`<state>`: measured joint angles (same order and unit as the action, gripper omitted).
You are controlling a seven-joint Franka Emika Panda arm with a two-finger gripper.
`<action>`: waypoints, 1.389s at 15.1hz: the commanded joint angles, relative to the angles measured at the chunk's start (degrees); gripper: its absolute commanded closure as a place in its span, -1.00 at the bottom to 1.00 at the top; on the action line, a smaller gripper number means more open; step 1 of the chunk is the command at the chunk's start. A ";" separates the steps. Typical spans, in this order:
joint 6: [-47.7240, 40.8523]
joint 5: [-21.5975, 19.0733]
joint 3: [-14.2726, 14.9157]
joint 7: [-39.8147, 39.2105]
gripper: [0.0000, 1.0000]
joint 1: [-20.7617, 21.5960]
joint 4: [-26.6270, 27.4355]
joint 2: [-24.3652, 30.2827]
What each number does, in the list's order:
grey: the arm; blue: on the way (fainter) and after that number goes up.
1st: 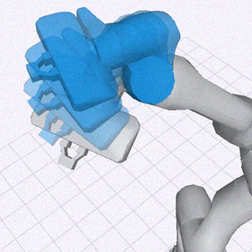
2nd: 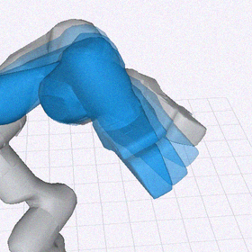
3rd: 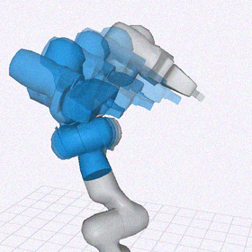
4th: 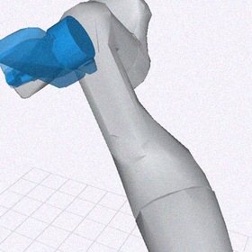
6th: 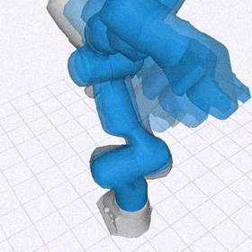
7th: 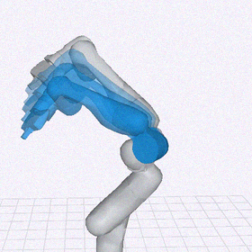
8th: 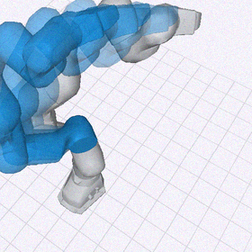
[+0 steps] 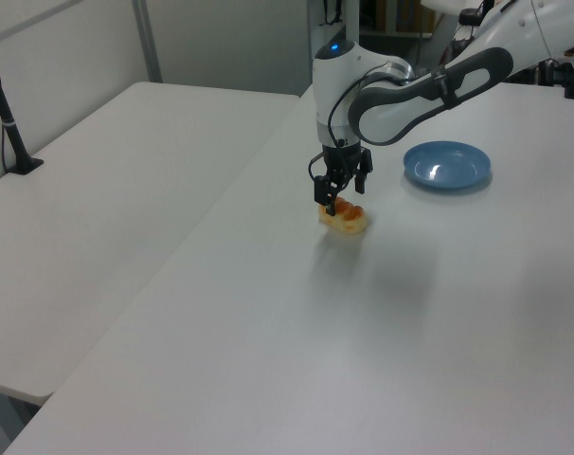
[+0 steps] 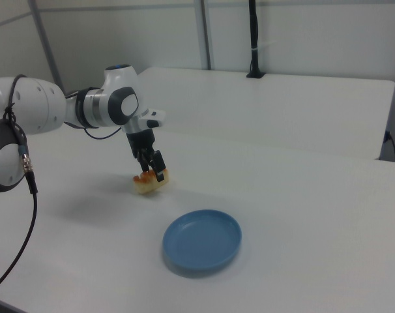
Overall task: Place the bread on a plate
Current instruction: 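Close the gripper on the bread roll and lift it, then carry the held bread roll over the light blue plate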
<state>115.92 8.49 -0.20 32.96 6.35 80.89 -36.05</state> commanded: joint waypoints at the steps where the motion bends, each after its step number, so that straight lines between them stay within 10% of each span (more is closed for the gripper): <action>1: 0.98 1.53 0.11 2.20 -1.00 0.77 0.58 -0.24; 8: 0.80 4.52 -0.59 3.69 0.12 0.86 0.41 -0.26; 21: -16.15 -2.77 -0.50 -18.88 0.13 -11.44 9.55 28.22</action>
<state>102.57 7.63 -0.67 19.53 -3.29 86.38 -14.33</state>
